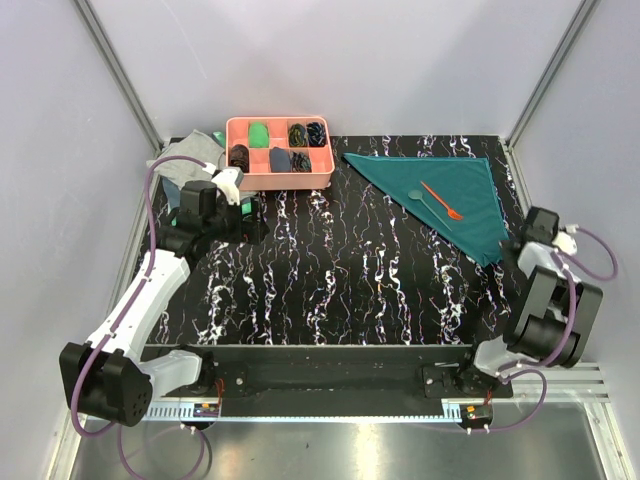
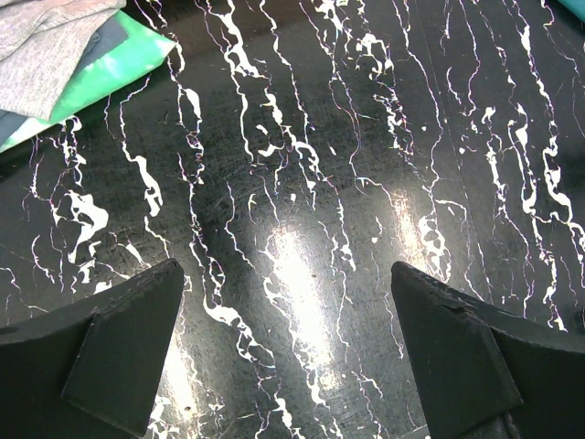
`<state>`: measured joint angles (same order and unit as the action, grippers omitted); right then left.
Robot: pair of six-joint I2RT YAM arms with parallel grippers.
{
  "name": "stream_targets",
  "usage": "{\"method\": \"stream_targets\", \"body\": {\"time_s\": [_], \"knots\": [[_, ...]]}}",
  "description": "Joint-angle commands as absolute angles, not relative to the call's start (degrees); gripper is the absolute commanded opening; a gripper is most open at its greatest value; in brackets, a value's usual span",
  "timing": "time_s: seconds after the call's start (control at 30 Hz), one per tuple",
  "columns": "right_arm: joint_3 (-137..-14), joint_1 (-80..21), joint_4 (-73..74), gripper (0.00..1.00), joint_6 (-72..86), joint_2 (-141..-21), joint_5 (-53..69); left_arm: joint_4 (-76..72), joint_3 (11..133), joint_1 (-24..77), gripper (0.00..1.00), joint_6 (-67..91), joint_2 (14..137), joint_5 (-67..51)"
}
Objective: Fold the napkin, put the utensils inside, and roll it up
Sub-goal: Fold the napkin
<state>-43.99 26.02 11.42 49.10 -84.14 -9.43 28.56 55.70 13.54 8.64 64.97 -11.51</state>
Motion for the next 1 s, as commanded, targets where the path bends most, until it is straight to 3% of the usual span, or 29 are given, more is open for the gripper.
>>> {"method": "stream_targets", "body": {"time_s": [0.0, 0.6, 0.97], "knots": [[-51.4, 19.3, 10.5, 0.00, 49.5, -88.1, -14.2, 25.9, 56.1, 13.8, 0.99, 8.7, 63.6, -12.0], [-81.6, 4.0, 10.7, 0.00, 50.3, -114.2, -16.3, 25.9, 56.0, 13.8, 0.99, 7.7, 65.7, -10.5], [-89.7, -2.6, 11.3, 0.00, 51.0, -121.2, -16.0, 26.5, 56.3, 13.8, 0.99, 7.4, 67.1, -10.1]]}}
